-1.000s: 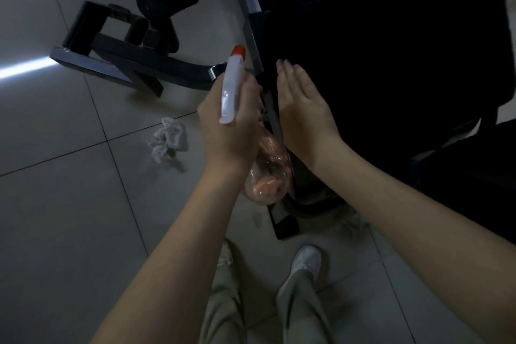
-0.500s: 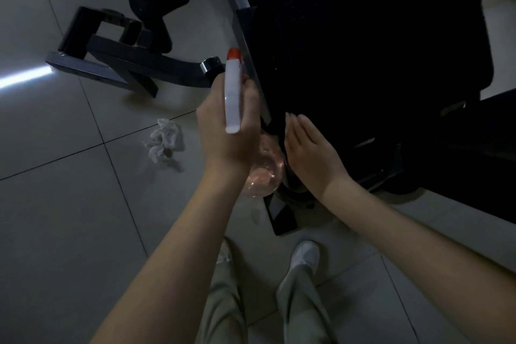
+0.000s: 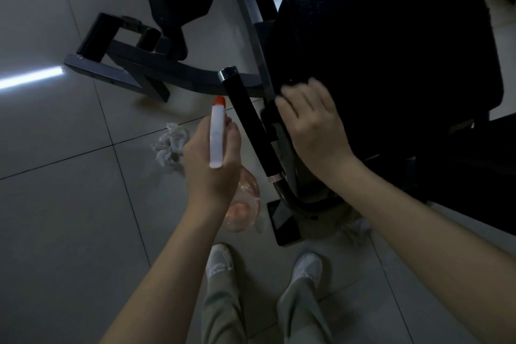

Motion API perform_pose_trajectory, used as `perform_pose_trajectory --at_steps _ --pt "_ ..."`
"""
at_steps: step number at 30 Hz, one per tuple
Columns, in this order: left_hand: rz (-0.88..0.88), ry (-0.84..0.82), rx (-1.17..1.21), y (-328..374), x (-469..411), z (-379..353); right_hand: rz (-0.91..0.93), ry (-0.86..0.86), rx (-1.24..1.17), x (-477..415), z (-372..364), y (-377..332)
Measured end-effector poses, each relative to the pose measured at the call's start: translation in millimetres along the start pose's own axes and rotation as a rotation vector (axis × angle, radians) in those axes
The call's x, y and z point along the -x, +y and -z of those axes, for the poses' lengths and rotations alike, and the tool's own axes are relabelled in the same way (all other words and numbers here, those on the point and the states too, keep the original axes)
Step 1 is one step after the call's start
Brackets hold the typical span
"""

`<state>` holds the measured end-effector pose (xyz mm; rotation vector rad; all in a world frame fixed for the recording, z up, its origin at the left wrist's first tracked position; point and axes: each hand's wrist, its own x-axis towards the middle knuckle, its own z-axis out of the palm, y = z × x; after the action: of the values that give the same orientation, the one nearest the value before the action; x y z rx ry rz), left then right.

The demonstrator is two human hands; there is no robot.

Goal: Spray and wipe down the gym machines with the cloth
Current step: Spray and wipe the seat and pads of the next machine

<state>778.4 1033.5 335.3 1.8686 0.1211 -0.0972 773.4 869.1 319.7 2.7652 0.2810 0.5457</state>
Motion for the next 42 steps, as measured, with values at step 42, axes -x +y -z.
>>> perform_pose_trajectory --at_steps 42 --pt "0.275 -0.264 -0.007 -10.0 -40.3 -5.9 -0.445 -0.081 -0.444 -24.0 -20.0 22.0"
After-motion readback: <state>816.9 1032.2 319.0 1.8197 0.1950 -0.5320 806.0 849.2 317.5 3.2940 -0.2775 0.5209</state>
